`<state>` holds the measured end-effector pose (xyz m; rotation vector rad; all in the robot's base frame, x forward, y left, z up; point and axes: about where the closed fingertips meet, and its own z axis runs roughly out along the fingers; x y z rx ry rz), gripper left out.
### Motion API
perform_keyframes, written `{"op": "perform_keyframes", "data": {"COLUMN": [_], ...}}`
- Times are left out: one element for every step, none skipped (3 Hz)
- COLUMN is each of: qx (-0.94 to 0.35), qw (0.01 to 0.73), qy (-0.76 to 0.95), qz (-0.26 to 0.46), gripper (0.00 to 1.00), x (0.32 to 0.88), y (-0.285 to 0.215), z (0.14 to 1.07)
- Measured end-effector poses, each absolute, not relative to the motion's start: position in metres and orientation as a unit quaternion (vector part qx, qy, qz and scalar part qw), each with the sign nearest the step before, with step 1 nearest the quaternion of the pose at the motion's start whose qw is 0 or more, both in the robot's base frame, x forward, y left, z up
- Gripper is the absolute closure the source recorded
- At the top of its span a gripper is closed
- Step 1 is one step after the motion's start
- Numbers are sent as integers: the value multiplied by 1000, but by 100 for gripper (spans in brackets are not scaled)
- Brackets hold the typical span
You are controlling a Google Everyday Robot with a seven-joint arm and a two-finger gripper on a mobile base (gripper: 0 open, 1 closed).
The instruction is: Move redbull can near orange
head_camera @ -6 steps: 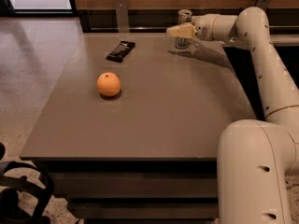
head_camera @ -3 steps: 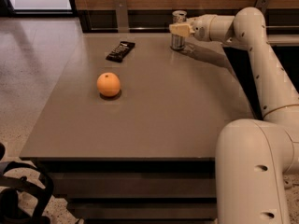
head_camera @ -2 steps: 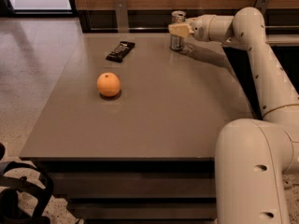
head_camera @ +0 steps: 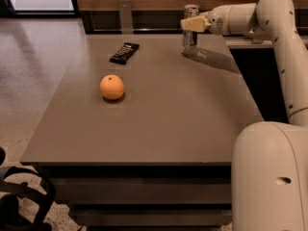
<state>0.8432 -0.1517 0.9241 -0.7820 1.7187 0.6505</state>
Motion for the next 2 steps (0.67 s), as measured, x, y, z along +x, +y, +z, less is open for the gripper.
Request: {"op": "perform_keyframes", "data": {"qx": [-324,-323], "qw": [536,542], "qy": [724,709], "qz": [286,316], "gripper": [100,100], "x": [818,777], "y": [-167,-166], "z": [942,957]}}
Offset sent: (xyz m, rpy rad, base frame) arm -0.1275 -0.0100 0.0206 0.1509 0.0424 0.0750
